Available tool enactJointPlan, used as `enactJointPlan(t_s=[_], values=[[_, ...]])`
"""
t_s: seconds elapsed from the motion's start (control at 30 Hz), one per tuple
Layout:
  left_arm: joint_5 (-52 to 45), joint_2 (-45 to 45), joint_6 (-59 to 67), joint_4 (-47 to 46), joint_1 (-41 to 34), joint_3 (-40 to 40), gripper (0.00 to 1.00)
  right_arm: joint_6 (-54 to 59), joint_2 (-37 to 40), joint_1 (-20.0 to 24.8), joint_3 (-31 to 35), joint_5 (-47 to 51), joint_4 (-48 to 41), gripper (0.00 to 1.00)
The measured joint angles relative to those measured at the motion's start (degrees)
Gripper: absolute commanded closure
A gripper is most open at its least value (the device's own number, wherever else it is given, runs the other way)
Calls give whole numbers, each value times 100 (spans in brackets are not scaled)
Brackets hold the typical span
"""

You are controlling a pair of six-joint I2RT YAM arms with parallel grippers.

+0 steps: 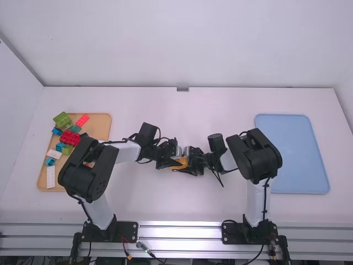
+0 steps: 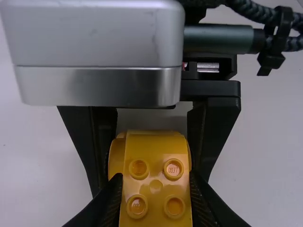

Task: Assemble lego blocks to make yellow taxi

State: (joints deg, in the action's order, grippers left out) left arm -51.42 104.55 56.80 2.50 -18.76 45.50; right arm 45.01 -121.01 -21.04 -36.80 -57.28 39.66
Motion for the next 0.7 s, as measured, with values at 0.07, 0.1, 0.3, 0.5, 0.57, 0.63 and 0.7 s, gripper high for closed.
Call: enactJointPlan(t_s=[0.07,0.1,0.3,0.5,0.57,0.63,0.7], values=[[-2,2,0,-26,0,2,98,2,0,0,0,-7,-7,42],[-2,0,0,-24,0,4,98,0,0,0,0,-7,-7,42],[2,0,-2,15,-13,-15,98,0,0,-2,0,-2,-9,42],[118,-37,-63,28,-39,-46,98,-2,0,-2,0,2,-22,42],[136,-44,-68,22,-44,-46,98,-4,-2,-2,0,7,-20,42],[149,-44,-68,22,-44,-46,98,-2,0,-2,0,17,-24,42],[166,-48,-70,24,-48,-46,98,0,0,-2,0,24,-24,42]])
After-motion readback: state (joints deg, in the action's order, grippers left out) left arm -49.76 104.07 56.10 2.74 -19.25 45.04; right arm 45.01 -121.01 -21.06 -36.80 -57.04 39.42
